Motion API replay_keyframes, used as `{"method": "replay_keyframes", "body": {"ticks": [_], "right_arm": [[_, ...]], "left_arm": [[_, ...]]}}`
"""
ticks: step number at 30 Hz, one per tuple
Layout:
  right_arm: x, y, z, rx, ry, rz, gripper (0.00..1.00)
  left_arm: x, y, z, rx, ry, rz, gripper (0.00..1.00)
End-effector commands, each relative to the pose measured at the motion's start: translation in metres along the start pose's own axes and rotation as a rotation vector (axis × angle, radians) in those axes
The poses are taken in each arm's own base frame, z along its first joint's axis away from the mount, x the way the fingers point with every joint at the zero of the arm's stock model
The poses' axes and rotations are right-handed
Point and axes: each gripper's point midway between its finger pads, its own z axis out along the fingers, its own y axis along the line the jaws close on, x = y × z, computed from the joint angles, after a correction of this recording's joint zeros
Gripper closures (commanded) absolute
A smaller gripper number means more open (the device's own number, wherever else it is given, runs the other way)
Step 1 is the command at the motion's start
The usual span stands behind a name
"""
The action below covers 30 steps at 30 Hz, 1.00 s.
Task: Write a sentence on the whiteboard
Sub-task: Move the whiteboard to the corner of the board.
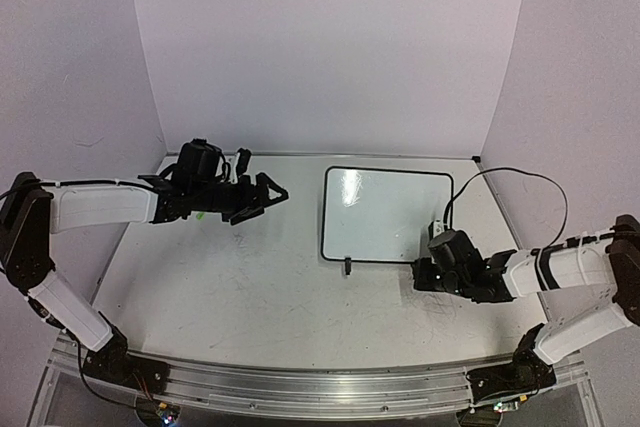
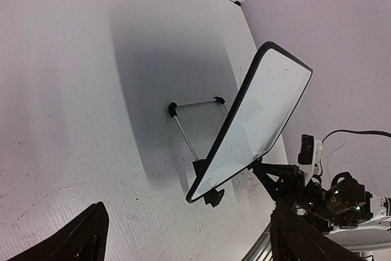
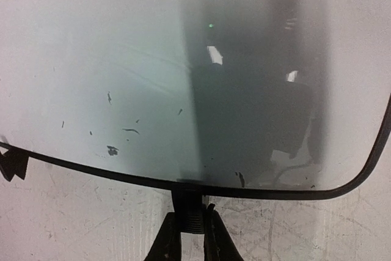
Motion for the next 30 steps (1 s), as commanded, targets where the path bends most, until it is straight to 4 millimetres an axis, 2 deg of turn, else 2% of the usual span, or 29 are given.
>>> {"method": "replay_keyframes", "body": {"ticks": [1, 4, 7, 9, 13, 15, 17, 19, 21, 27, 30], "right_arm": [[-0.015, -0.009, 0.003, 0.083, -0.061, 0.101, 0.89], [0.002, -0.022, 0.007, 0.128, -0.021, 0.159, 0.87], [0.010, -0.036, 0.003, 0.161, -0.029, 0.218, 0.82], [0.008, -0.039, -0.001, 0.176, -0.041, 0.250, 0.76], [0.007, -0.049, -0.006, 0.249, -0.040, 0.317, 0.55], [0.007, -0.052, -0.007, 0.273, -0.035, 0.314, 0.52], [0.002, -0.039, -0.008, 0.213, -0.030, 0.270, 0.50], [-0.006, -0.009, -0.006, 0.070, -0.023, 0.178, 0.43], [-0.003, 0.000, -0.002, 0.035, 0.008, 0.155, 0.38], [-0.007, -0.005, 0.013, 0.130, -0.001, 0.166, 0.26], [0.001, -0.020, 0.023, 0.226, 0.015, 0.184, 0.22]], "left_arm": [[-0.022, -0.010, -0.001, 0.013, -0.082, 0.013, 0.07], [-0.021, -0.008, 0.003, 0.010, -0.077, 0.014, 0.07], [-0.019, -0.005, 0.008, 0.006, -0.068, 0.015, 0.07], [-0.019, -0.004, 0.011, 0.009, -0.061, 0.021, 0.07], [-0.020, -0.005, 0.018, 0.015, -0.048, 0.032, 0.07], [-0.022, -0.007, 0.018, 0.019, -0.051, 0.041, 0.07], [-0.024, -0.008, 0.017, 0.016, -0.060, 0.055, 0.07], [-0.028, -0.007, 0.015, 0.006, -0.076, 0.070, 0.06], [-0.030, -0.005, 0.014, -0.007, -0.084, 0.082, 0.03], [-0.043, 0.007, 0.011, -0.060, -0.103, 0.086, 0.01], [-0.057, 0.023, 0.001, -0.098, -0.123, 0.074, 0.01]]}}
